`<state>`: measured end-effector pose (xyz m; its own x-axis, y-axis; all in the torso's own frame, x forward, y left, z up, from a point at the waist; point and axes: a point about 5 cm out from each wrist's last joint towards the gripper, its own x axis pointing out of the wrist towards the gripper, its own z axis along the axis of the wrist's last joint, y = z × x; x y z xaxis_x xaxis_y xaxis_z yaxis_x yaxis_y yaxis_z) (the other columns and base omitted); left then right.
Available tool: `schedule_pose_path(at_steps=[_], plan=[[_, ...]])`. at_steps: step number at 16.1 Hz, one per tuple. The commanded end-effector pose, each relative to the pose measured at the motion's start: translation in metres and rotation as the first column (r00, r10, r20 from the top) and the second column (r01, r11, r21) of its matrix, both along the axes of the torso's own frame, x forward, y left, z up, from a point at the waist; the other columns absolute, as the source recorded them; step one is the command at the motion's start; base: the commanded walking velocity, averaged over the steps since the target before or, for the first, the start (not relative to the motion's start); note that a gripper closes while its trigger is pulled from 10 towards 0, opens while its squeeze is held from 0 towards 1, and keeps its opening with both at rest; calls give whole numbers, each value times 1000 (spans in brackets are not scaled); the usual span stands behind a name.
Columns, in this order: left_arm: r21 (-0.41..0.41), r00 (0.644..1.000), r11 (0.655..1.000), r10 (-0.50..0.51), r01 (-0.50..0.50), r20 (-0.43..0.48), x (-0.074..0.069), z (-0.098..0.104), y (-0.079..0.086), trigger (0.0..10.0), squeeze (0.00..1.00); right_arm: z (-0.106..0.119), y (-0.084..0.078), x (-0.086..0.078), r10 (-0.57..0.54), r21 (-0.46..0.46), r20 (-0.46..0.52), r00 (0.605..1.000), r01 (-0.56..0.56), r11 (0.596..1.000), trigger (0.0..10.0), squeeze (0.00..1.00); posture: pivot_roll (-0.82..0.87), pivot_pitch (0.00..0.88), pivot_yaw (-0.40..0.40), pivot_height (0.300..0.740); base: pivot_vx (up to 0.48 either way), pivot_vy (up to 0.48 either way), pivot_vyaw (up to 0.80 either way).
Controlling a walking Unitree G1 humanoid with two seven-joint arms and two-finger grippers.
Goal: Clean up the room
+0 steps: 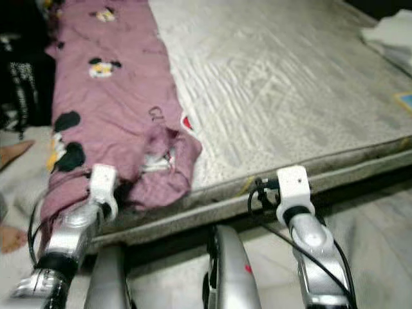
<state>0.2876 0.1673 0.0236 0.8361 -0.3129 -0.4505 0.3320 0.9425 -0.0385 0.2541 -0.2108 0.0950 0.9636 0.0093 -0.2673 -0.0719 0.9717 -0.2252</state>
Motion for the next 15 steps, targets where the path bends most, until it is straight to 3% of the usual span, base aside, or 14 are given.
schedule_pose_path(at_steps=[1,2,4,7,8,9,10,11,12,13,14,15], plan=[[-19,984,983,-180,180,-8,-10,6,-23,0,0,-2,-4,-2,-16,-2,-8,1000,16,1000,10000,0,-81,53,-28,536,0,0,0],[-21,964,966,-260,259,-47,-33,6,-23,0,0,-3,-4,-2,-17,0,-12,1000,17,1000,10000,0,-81,53,-28,536,0,0,0],[2,939,943,-331,332,-94,-55,7,-20,0,0,-5,-2,-1,-12,0,-17,1000,12,1000,10000,0,-62,52,-28,536,0,0,0],[-29,918,932,-362,362,-164,-89,14,-10,0,0,-6,-2,1,-5,3,-23,1000,6,1000,10000,0,-43,49,-31,536,0,0,0],[-33,913,929,-367,367,-176,-92,16,-9,0,0,-7,-2,1,-5,3,-24,1000,6,1000,10000,0,-43,49,-31,536,0,0,0],[-69,885,913,-407,402,-227,-104,22,-3,0,0,-10,-1,2,-3,7,-37,999,3,1000,10000,0,-31,47,-33,536,0,0,0],[-62,869,900,-432,431,-240,-106,25,-1,0,0,-11,0,3,0,7,-40,999,1,1000,10000,0,-31,47,-33,536,0,0,0],[-32,836,867,-488,497,-249,-104,30,2,1373,0,-11,1,3,1,9,-41,999,-1,1000,10000,0,-30,44,-33,536,0,0,0],[-23,827,858,-500,512,-258,-99,34,6,10000,0,-12,1,4,1,11,-41,999,0,1000,10000,0,-31,42,-30,536,0,0,0],[-35,808,844,-524,535,-269,-98,38,6,10000,337,-12,1,5,0,12,-41,999,1,1000,10000,0,-32,40,-28,536,0,0,0],[-9,802,834,-534,552,-269,-95,41,8,10000,996,-12,1,5,0,14,-40,999,1,1000,10000,0,-32,40,-28,536,0,0,0],[44,797,822,-535,567,-279,-91,43,10,10000,1000,-12,1,5,-1,16,-37,999,2,1000,10000,0,-31,38,-23,536,0,0,0]])
